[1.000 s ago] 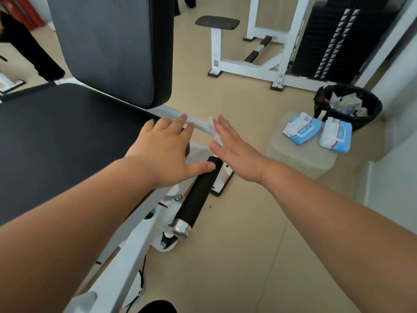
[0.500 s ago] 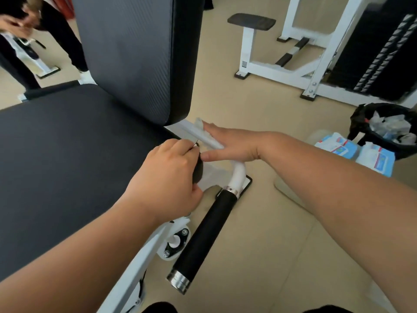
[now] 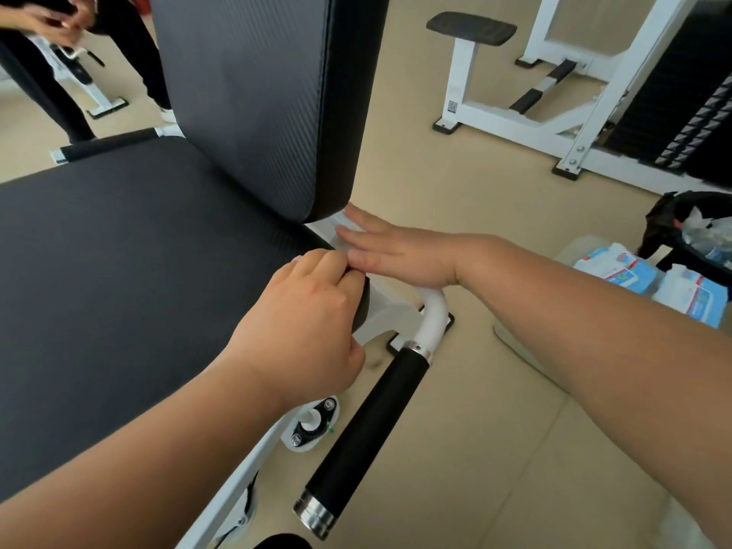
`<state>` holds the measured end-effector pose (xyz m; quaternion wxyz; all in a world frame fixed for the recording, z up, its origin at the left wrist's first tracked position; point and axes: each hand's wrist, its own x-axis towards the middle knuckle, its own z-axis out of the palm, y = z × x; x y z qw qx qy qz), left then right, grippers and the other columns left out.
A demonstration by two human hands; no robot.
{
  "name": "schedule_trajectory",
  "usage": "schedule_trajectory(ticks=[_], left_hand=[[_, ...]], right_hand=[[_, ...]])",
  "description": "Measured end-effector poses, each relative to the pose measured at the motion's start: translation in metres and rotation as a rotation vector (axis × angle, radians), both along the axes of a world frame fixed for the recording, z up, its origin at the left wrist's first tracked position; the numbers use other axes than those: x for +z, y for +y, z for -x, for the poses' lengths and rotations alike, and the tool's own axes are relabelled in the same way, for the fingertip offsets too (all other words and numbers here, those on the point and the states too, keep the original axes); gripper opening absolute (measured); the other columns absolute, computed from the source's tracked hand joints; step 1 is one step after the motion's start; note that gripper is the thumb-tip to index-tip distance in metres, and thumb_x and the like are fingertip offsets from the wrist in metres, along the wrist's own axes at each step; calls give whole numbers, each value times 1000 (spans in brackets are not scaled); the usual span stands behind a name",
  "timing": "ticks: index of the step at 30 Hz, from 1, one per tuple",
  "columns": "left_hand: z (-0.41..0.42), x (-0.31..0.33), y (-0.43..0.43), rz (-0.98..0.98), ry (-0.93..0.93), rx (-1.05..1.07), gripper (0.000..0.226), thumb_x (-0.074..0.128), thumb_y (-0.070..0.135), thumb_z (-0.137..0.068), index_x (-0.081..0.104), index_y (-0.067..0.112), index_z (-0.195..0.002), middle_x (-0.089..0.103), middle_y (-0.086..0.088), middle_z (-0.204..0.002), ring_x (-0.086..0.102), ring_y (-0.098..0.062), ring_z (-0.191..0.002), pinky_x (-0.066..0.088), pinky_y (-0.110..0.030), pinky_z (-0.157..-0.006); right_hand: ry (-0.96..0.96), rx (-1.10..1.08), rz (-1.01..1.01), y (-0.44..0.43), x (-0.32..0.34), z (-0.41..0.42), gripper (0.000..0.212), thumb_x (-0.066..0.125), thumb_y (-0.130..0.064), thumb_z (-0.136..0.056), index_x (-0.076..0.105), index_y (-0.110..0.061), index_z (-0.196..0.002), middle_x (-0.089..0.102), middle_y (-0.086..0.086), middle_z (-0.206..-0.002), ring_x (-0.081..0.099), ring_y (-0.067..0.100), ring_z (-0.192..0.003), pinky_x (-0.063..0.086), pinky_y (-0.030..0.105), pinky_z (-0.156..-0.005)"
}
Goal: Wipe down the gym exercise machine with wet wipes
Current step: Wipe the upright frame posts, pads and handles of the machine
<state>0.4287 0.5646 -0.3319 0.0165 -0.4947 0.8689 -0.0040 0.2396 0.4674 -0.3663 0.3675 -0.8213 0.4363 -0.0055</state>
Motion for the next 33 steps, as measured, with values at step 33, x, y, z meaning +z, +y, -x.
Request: schedule_trajectory(ticks=[33], left_hand=[[-2, -2, -3, 14, -2, -37, 51, 62, 36, -75, 58, 16, -121, 53, -1, -121, 46, -24, -117, 40, -38, -99]], right_hand=[[-463, -459, 99, 176, -44, 19, 112, 20, -94, -83, 9, -19, -164, -20, -11, -170, -21, 2, -154, 0, 15, -124]])
